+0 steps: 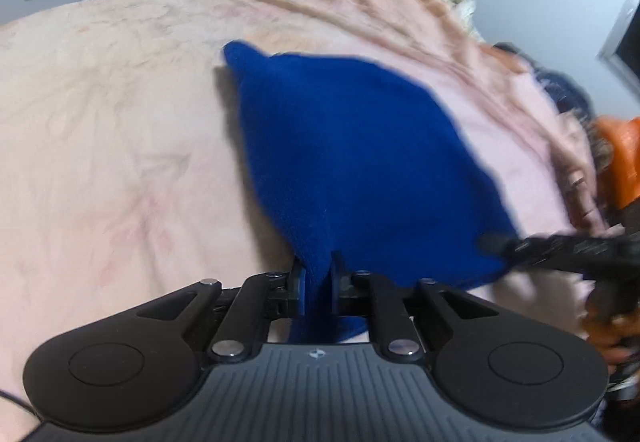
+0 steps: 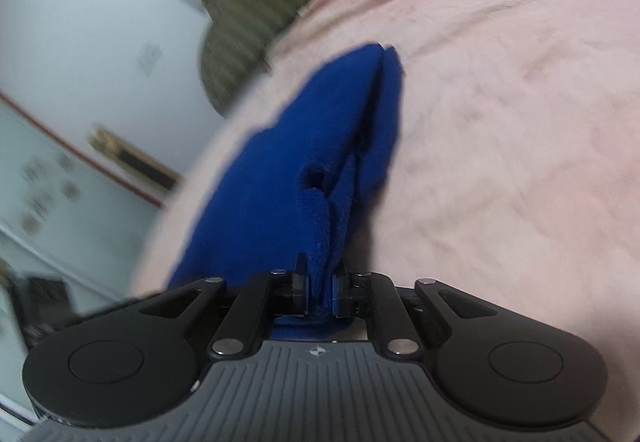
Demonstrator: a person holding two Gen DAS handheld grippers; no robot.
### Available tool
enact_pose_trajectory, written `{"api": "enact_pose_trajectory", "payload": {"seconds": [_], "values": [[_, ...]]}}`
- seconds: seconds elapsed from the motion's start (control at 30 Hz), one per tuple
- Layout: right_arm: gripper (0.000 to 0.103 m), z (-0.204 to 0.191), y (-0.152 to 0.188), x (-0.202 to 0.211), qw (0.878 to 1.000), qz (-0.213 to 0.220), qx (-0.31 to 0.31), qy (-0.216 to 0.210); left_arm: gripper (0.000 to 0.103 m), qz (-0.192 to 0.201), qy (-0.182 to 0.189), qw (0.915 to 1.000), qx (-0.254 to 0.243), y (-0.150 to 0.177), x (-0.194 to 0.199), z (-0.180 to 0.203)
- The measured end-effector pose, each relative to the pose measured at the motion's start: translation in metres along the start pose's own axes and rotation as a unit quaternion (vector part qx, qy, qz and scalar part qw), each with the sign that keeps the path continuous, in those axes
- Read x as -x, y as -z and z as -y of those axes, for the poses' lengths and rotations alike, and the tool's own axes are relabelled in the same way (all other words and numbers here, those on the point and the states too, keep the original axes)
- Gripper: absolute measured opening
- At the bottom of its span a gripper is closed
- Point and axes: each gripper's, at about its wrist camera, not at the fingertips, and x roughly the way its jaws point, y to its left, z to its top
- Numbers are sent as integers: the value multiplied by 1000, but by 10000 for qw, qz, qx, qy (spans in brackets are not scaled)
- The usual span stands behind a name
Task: Fold small clothes
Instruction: 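Lower the folded sweater onto the bed and open both grippers, then pull both grippers back away from the folded blue sweater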
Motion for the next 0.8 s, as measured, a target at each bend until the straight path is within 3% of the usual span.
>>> {"api": "enact_pose_trajectory", "payload": {"seconds": [0.07,0.1,0.13,0.17,0.2,0.27,0.37,0.43,0.5,0.63,0.8], "values": [[29,-6,4,6,9991,126,208,347,21,140,-215,9997,-41,2,12,5],[28,-15,6,15,9971,339,376,573,32,263,-416,9987,-91,4,18,9],[29,-25,7,23,9932,553,631,811,49,394,-716,9965,-154,6,24,14],[33,-37,11,31,9857,793,983,1114,61,519,-1029,9931,-198,9,28,20],[34,-52,15,37,9763,1000,1349,1365,79,615,-1266,9898,-213,11,30,26],[40,-68,24,38,9670,1133,1737,1476,82,721,-1624,9836,-317,17,30,38],[48,-78,34,23,9649,952,2020,1382,82,659,-2074,9744,-567,24,23,51],[49,-72,37,9,9636,776,1935,1672,82,536,-2085,9754,-477,28,22,51],[50,-63,39,0,9555,797,1735,2247,82,468,-2045,9772,-333,32,24,47],[59,-62,49,30,9628,1232,1245,2057,82,497,-2128,9757,-145,45,25,47],[80,-87,68,37,9594,1273,1520,2005,82,349,-2140,9760,-174,54,24,52]]}}
